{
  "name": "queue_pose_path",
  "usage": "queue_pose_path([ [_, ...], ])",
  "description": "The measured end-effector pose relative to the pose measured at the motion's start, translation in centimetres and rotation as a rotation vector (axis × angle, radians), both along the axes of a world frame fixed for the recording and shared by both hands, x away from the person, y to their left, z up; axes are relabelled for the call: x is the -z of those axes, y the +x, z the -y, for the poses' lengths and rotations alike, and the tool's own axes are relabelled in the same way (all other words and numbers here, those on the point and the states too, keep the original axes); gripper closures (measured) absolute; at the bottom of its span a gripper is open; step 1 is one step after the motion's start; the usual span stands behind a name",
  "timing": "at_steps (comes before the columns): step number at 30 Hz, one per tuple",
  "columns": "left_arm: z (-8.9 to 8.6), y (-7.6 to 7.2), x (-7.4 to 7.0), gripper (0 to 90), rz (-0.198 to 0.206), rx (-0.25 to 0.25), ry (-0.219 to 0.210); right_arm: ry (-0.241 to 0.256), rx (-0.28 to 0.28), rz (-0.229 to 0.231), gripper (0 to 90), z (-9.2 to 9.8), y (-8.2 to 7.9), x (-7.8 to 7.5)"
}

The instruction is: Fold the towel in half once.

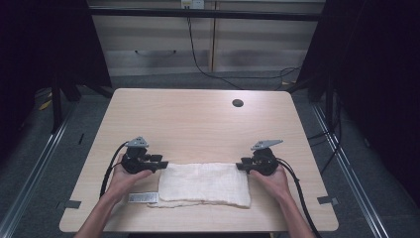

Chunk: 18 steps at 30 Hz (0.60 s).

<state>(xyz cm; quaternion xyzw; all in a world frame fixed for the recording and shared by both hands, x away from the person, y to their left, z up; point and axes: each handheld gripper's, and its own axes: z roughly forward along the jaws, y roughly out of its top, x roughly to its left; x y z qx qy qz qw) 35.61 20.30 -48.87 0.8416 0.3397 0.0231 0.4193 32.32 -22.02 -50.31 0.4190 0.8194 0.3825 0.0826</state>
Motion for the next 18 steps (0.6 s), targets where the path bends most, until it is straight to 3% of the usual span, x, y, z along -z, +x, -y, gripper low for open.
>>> queue_pose_path([
  [1, 0.3, 0.0, 0.3, 54.7, 0.013, -0.003, 0.035, 0.004, 0.001, -0.002, 64.5, 0.0, 0.0, 0.0],
  [2, 0.5, 0.1, 0.6, 53.8, 0.018, -0.006, 0.042, 0.001, -0.003, 0.002, 64.9, 0.0, 0.1, 0.0],
  [3, 0.6, 0.1, 0.8, 53.6, 0.006, -0.004, 0.015, 0.0, -0.002, 0.003, 66.7, 0.0, 0.0, 0.0],
  [8, 0.8, 0.0, 1.3, 55.2, -0.006, 0.027, 0.038, -0.001, -0.024, 0.004, 82.3, -0.3, 0.0, 0.1],
  [13, 0.4, 0.0, 1.6, 56.2, -0.007, 0.029, 0.001, 0.018, -0.037, -0.008, 86.0, -0.2, 0.1, 0.0],
  [18, 0.8, -0.1, 1.7, 70.7, -0.001, 0.068, 0.005, 0.048, -0.042, -0.009, 87.3, 0.1, 0.2, -0.2],
])
